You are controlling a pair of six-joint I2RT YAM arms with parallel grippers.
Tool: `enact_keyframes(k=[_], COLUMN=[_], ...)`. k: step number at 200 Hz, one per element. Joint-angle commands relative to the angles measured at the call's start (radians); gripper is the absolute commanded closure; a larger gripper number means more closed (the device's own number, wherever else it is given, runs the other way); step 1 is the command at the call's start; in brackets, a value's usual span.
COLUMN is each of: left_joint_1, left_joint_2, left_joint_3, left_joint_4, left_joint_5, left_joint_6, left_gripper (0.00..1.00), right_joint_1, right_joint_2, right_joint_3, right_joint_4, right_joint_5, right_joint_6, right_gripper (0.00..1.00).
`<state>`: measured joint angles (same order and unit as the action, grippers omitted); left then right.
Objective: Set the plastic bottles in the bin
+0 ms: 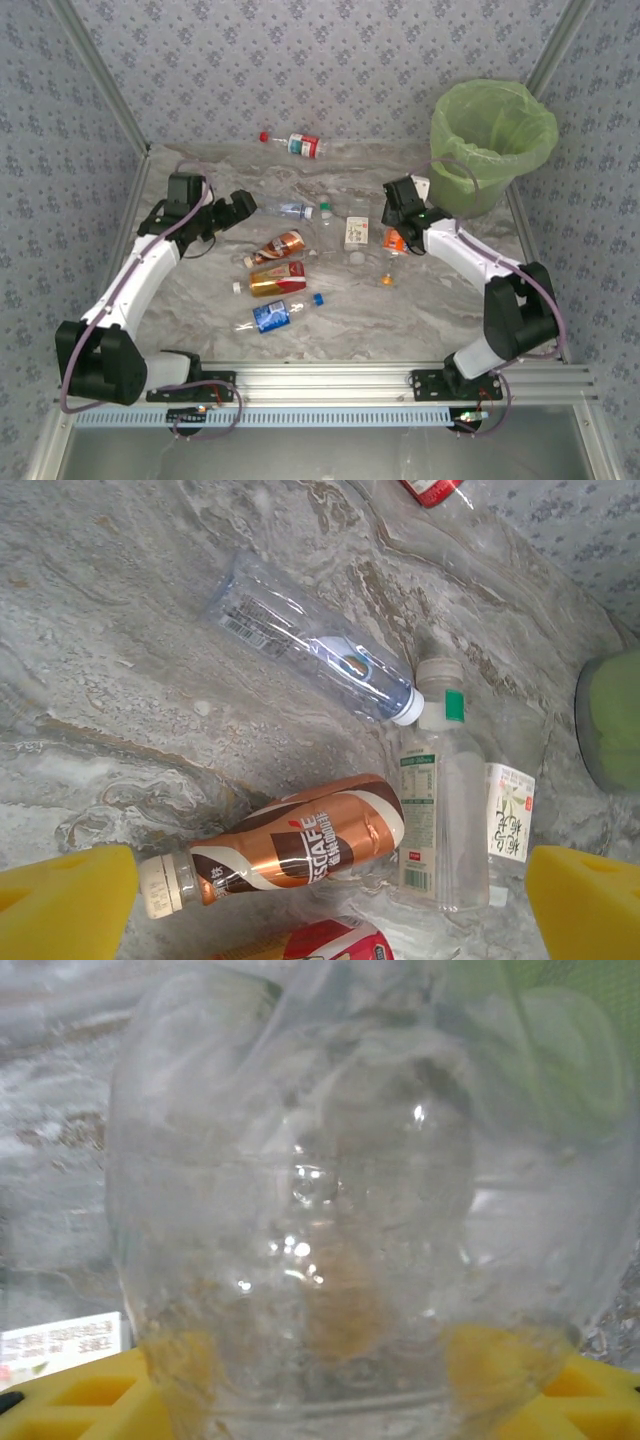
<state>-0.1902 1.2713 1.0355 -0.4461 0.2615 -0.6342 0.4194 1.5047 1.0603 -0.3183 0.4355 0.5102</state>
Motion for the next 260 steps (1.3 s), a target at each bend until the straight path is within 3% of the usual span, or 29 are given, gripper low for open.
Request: enact_keyframes(k=[1, 57, 92, 132, 203, 260], left_joint_1=[0.001, 0.001, 0.000, -0.006, -0.040, -0.041], left_joint_2=[0.024, 0.095, 0.140, 0.114, 0.063, 0.063], left_joint_3=[0.030, 0.037, 0.043, 0.030, -0.005, -0.002], left_joint_4=[-0.020, -0.017, -0.012, 0.020, 0.106, 0.103], left_joint_5=[0.054, 0.109, 0.157, 0.189, 0.245, 0.245], left_joint_6=[0.071, 0.069, 0.067, 0.071, 0.077, 0.077], left_gripper=[0.01, 0.01, 0.01, 0.01, 0.01, 0.01], right_joint_1=[0.010, -0.004, -0.081, -0.249, -0.474, -0.482], right_joint_2=[-0.082, -0.201, -0.198, -0.132, 0.032, 0.193], right_joint_3=[0.004, 0.122, 0.314, 0.542, 0.842, 0.929], right_joint_4=[0.064, 0.084, 0.001, -0.081, 0.011, 0.219], right_joint_5=[0.022, -0.191, -0.353, -0.479, -0.386, -0.164], right_joint_6=[-0.065, -0.247, -0.332, -0.352, -0.347, -0.569], right_gripper=[0.66, 1.00, 1.00, 1.00, 1.00, 1.00])
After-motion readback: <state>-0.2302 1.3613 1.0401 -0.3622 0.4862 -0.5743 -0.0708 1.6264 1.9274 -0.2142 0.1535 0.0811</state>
